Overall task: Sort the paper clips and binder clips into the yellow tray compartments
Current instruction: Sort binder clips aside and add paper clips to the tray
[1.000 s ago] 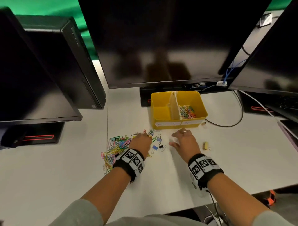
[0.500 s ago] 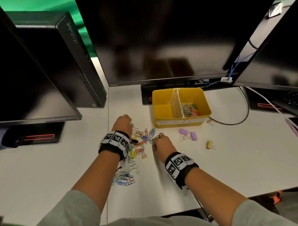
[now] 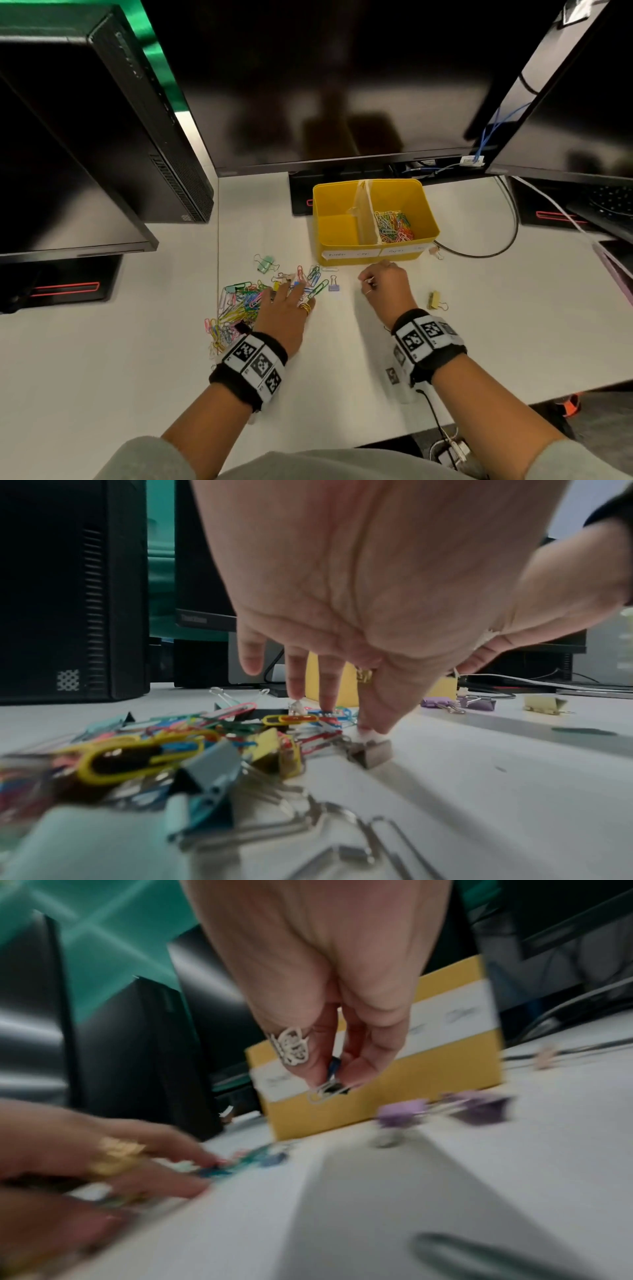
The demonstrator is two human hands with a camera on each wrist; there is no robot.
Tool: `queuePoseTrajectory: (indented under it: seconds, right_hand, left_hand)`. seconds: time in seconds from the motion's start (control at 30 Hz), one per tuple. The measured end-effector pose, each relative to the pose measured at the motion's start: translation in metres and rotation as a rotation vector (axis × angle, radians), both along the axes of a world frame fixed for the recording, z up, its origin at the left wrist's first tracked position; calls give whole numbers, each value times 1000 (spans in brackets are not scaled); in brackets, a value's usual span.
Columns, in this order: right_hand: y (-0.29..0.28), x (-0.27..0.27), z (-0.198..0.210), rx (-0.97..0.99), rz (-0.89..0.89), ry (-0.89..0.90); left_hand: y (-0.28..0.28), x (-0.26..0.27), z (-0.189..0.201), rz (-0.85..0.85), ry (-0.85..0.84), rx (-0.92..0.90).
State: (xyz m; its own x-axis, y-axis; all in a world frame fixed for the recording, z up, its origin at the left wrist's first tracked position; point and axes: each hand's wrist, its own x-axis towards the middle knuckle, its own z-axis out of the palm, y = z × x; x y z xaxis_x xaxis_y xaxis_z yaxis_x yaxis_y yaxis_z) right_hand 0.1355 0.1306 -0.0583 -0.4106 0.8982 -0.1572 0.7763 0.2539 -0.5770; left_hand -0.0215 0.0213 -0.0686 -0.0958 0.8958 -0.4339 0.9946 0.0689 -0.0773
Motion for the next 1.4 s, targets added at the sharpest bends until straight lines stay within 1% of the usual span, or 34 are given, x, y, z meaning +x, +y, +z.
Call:
queuePoseTrajectory:
  seconds: [0.07, 0.17, 0.27, 0.33, 0.4, 0.47, 0.57, 0.63, 0.73, 0.83, 0.93, 0.97, 1.0, 1.07, 1.13, 1.23, 1.3, 1.33, 1.4]
  right_hand:
    - [11, 15, -5, 10, -16, -32]
    - [17, 27, -13, -53, -29, -25]
    - [19, 33, -15, -72, 24, -3]
    - [18, 40, -9, -41, 42, -14]
    - [14, 50, -2, 30, -11, -11]
    - [4, 59, 1, 43, -36, -55]
    - [-20, 63, -10, -134, 31, -178]
    - [-32, 61, -20, -170, 20, -193]
    - [-37, 54, -28, -121, 24, -177]
    - [-42, 44, -31, -81, 134, -245]
    - [-52, 35, -32, 19, 231, -312]
    - [-54, 35, -31, 63, 220, -317]
    - [-54, 37, -30, 84, 177, -306]
    - [-54, 44, -31, 30, 76, -279]
    - [-54, 49, -37, -12, 62, -239]
    - [-62, 48, -35, -56, 219, -124]
    - [-67, 43, -30, -101, 339, -65]
    - [-67, 40, -27, -101, 365, -38]
    - [-63, 27, -18, -50, 371, 17]
  left_hand:
    - [-2, 0, 0, 21, 0, -4]
    - [-3, 0, 2, 38, -19, -14]
    - [-2, -2, 6, 49, -34, -6]
    - [3, 0, 10, 68, -77, 67]
    - [15, 6, 14, 66, -127, 129]
    - [27, 14, 15, 25, -107, 108]
    - [37, 27, 13, -18, -16, 16]
    - [37, 34, 8, -27, -28, -10]
    - [36, 34, 8, -19, -69, 12]
    - [33, 19, 6, 34, -7, 1]
    - [20, 12, 2, -41, 88, -64]
    - [14, 14, 1, -79, 99, -67]
    - [8, 18, 0, -102, 90, -72]
    - [-3, 25, -2, -101, 47, -85]
    - [-7, 27, -2, -95, -11, -88]
    - [-7, 26, 3, -113, -130, -66]
    - [-4, 22, 6, -47, -232, 8]
    - [-3, 19, 8, 1, -258, 51]
    - [-2, 13, 10, 62, -220, 114]
